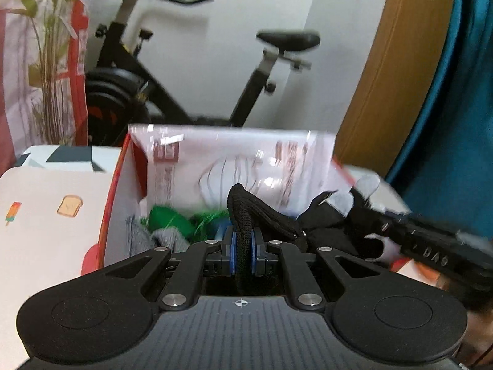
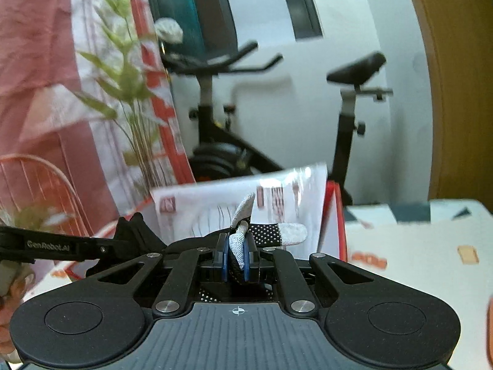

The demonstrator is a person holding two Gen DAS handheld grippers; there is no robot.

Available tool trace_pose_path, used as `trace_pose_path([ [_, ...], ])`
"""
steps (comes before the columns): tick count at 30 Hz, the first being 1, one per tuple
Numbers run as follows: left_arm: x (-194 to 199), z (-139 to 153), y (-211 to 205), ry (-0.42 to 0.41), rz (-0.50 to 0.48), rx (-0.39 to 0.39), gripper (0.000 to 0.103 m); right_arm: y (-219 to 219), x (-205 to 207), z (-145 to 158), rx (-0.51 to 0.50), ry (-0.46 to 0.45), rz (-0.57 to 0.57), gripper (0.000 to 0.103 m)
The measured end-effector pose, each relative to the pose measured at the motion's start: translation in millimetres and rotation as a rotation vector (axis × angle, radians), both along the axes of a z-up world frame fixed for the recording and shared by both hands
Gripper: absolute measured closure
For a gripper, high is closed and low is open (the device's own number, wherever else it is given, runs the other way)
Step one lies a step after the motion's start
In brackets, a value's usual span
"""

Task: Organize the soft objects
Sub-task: 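Lift the gloves with both grippers and carry them into the box, then open both grippers to release the gloves inside the box, then move both grippers down to the clear bag of green cables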

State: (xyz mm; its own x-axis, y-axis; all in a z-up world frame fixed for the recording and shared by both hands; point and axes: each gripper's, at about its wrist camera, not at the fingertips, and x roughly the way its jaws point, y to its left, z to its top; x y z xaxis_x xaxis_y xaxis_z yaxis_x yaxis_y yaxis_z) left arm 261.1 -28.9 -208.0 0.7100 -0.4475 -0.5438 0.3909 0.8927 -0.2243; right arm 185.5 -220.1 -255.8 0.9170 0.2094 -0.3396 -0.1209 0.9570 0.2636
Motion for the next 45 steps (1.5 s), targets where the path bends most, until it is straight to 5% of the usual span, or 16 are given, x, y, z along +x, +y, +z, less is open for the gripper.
trace_pose_path([
  [4, 5.1, -18.4, -1.9, 0.049, -0.019, 0.089, 0.093, 4.3, 5.0, -12.9, 0.017, 0.048, 0.012, 0.094],
  [11, 12.0, -22.5, 12.7, 0.071, -0.001, 0.121, 0.092, 16.0, 8.2, -19.4, 0.012, 0.087, 0.029, 0.093],
  [17, 12.3, -25.2, 15.8, 0.073, 0.005, 0.144, 0.089, 21.1, -1.2, -14.6, -0.042, 0.046, 0.015, 0.081],
  [19, 10.0, -24.1, 17.0, 0.062, 0.006, 0.132, 0.083, 21.3, -5.5, -10.8, -0.052, 0.032, 0.001, 0.081],
  [22, 4.8, -20.0, 16.8, 0.029, 0.011, 0.140, 0.059, 20.9, -13.4, -4.5, -0.069, 0.003, -0.019, 0.074],
  [27, -14.5, -6.9, 19.3, -0.080, 0.035, 0.151, 0.032, 22.3, -29.6, 2.2, -0.075, -0.027, -0.034, 0.038],
  [32, -35.2, 4.2, 25.6, -0.133, 0.058, 0.150, 0.007, 23.6, -45.8, 1.4, -0.042, -0.024, -0.029, 0.014],
  [36, -53.1, 5.9, 32.8, -0.143, 0.066, 0.138, 0.000, 26.5, -59.4, -1.1, -0.033, -0.028, -0.022, 0.000],
  [45, -93.5, -25.0, 37.7, -0.036, 0.067, 0.154, 0.000, 39.8, -92.2, -27.3, -0.075, 0.009, -0.016, 0.000],
])
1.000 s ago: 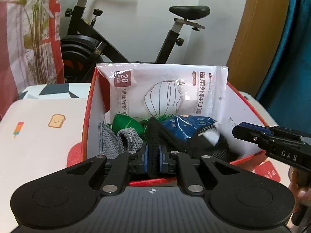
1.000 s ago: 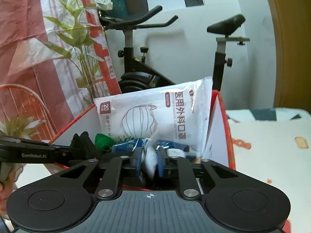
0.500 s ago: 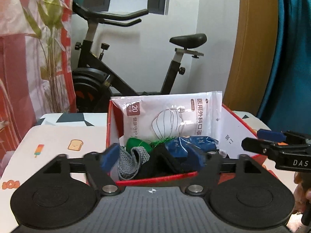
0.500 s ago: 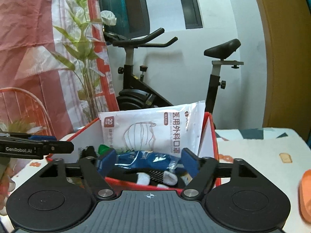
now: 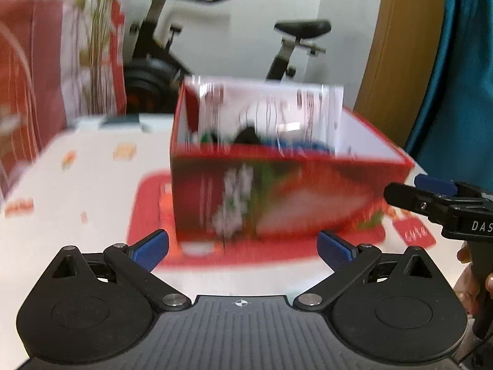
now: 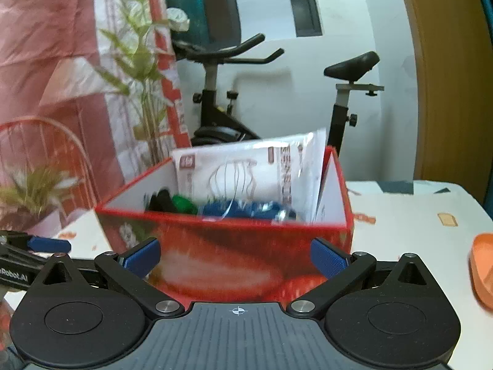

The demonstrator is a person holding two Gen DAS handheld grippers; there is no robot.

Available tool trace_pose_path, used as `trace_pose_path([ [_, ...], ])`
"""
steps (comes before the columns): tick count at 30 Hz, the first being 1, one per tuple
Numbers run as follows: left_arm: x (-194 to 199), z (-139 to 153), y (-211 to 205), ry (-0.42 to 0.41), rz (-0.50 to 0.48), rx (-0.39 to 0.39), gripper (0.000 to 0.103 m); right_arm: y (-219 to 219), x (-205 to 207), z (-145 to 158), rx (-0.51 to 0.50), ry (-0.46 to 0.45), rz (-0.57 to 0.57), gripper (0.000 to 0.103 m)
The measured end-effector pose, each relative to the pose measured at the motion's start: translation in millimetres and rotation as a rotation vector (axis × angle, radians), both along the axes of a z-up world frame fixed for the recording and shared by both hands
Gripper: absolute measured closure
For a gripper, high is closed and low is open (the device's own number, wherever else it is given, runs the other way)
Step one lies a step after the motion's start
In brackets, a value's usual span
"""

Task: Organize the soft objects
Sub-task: 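Move both grippers down to the clear bag of green cables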

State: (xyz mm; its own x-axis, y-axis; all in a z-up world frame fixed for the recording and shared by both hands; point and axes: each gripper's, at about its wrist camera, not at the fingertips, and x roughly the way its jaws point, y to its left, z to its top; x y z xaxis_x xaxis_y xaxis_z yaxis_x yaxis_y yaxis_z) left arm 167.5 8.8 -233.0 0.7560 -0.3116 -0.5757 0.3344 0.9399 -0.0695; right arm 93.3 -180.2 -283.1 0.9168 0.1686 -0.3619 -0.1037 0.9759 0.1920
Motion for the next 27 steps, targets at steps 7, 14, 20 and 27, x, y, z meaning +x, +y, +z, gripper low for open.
trace_pose_path([
  [7, -18.9, -45.0, 7.5, 0.165, 0.016, -0.045, 0.000, 10.8, -15.6, -35.8, -0.019, 0.118, 0.024, 0.000],
  [14, -30.7, -63.7, 3.8, 0.211, 0.040, 0.025, 0.000, 26.2, -17.4, -61.5, -0.039, 0.236, 0.077, 0.001],
  [20, -34.4, -75.5, 8.5, 0.264, 0.055, 0.026, 0.006, 37.2, -13.5, -70.9, -0.078, 0.299, 0.117, 0.001],
  [27, -33.7, -78.1, 6.0, 0.275, 0.052, 0.025, 0.033, 38.6, -13.9, -72.0, -0.092, 0.321, 0.140, 0.002],
])
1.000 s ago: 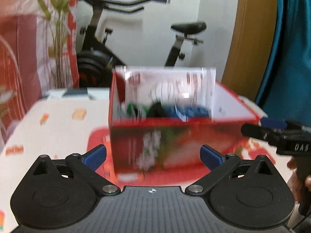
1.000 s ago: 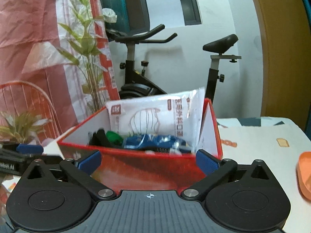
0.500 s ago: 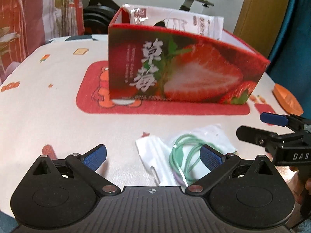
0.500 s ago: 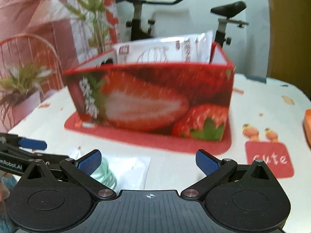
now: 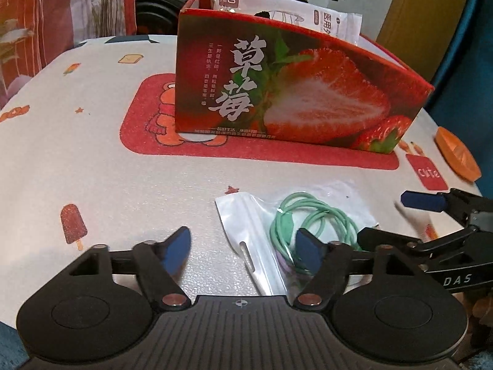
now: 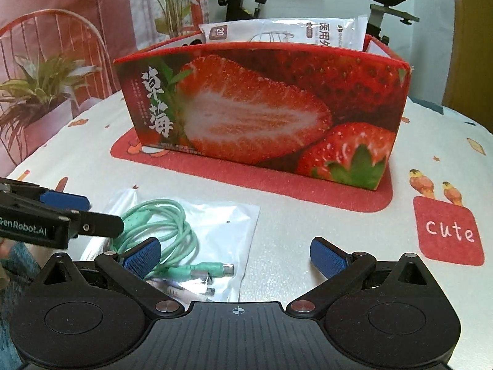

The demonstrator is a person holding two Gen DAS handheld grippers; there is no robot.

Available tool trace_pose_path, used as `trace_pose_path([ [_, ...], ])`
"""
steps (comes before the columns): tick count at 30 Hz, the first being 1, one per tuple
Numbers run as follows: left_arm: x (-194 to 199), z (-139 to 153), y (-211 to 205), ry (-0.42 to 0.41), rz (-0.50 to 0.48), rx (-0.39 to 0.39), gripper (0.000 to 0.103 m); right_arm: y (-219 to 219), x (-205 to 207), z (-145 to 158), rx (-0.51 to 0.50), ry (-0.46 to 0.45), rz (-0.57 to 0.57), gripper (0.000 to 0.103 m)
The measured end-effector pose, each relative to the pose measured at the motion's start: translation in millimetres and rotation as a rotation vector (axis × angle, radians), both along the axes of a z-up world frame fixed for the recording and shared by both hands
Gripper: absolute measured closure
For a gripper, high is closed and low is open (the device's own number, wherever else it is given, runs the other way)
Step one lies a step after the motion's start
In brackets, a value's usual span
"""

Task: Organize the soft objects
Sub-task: 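Move both grippers down to the clear bag of green cables, then close the left gripper on the cable bag while the right gripper grasps it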

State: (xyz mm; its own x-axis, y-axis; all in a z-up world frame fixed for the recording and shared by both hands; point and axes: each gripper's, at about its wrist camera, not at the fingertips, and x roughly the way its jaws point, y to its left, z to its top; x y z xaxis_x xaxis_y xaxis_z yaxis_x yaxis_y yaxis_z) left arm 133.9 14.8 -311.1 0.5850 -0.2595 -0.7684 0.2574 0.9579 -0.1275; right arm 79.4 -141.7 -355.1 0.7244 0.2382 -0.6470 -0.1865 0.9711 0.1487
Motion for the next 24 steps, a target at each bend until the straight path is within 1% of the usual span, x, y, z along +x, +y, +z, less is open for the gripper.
trace_pose_path([
  [1, -0.7, 0.4, 1.8, 0.001, 0.001, -0.011, 0.035, 0.3, -0.6, 0.1, -0.001, 0.002, 0.006, 0.003],
  [3, -0.5, 0.6, 1.8, 0.003, -0.003, -0.025, 0.044, 1.1, -1.2, -0.8, -0.002, 0.013, 0.025, 0.012],
  [5, -0.1, 0.3, 1.0, 0.007, -0.013, -0.046, 0.047, 2.5, -1.6, -1.7, 0.000, 0.021, 0.042, 0.015],
  [8, -0.9, -0.1, -0.3, 0.014, -0.028, -0.066, 0.050, 3.8, -2.8, -0.7, 0.007, 0.021, 0.062, 0.022],
  [11, -2.3, -0.6, -2.5, 0.025, -0.046, -0.083, 0.050, 2.8, -3.1, -0.2, 0.028, 0.030, 0.074, 0.027],
  [17, -2.9, -1.9, -2.9, 0.035, -0.064, -0.095, 0.050, 2.7, -2.1, -1.9, 0.065, 0.046, 0.091, 0.026],
  [24, -3.5, -2.1, -3.2, 0.031, -0.077, -0.094, 0.050, 4.5, -0.5, -3.2, 0.079, 0.044, 0.100, 0.026],
])
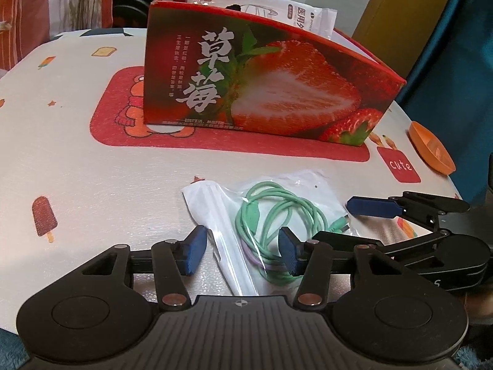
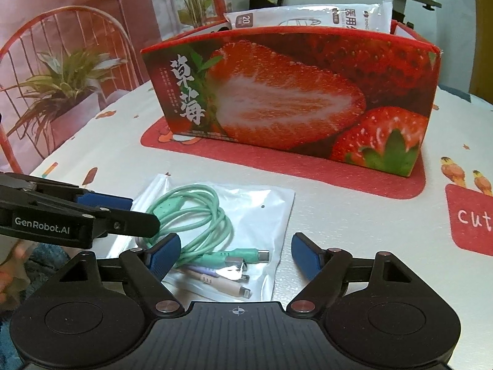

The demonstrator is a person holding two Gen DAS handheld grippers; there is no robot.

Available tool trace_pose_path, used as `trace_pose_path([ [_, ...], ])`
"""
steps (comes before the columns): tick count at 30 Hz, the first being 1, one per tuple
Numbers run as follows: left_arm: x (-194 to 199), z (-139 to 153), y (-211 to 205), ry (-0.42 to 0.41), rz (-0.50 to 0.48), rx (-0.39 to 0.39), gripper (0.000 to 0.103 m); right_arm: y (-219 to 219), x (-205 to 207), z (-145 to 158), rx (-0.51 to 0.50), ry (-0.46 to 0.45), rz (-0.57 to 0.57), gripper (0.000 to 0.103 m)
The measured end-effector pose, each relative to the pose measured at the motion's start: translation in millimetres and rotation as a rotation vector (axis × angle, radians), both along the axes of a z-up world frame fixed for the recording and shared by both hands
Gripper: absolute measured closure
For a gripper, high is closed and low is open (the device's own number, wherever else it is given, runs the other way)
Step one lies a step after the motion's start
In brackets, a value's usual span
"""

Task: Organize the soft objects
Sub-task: 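Close the left gripper on the cable bag while the right gripper grasps it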

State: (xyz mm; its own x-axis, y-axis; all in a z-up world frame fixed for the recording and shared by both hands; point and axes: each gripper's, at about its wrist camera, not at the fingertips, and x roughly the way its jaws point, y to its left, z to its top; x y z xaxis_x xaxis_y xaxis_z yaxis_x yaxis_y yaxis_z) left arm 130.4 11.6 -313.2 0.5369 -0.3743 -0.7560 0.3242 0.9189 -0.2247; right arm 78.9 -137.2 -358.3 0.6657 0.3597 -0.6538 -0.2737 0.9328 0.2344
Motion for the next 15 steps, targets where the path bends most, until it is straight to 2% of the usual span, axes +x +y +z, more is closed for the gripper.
trace_pose_path([
  [7, -0.9, -0.2, -1.3, -0.004, -0.019, -0.010, 0.051, 1.4, 1.4, -0.6, 0.025, 0.003, 0.003, 0.026],
  [9, -0.8, -0.5, -0.9, -0.003, -0.024, -0.025, 0.060, 0.8, 1.3, -0.8, 0.031, 0.002, 0.002, 0.026],
  [11, -0.2, -1.7, -0.9, 0.002, -0.035, -0.044, 0.061, -0.4, 1.5, -0.8, 0.043, 0.001, -0.002, 0.027],
  [13, 0.6, -3.2, -1.4, 0.013, -0.045, -0.067, 0.061, -1.2, 1.9, -0.8, 0.053, 0.000, -0.008, 0.029],
  [15, 0.3, -4.1, -3.0, 0.010, -0.051, -0.070, 0.063, -2.7, 1.9, -0.6, 0.057, -0.005, -0.021, 0.040],
])
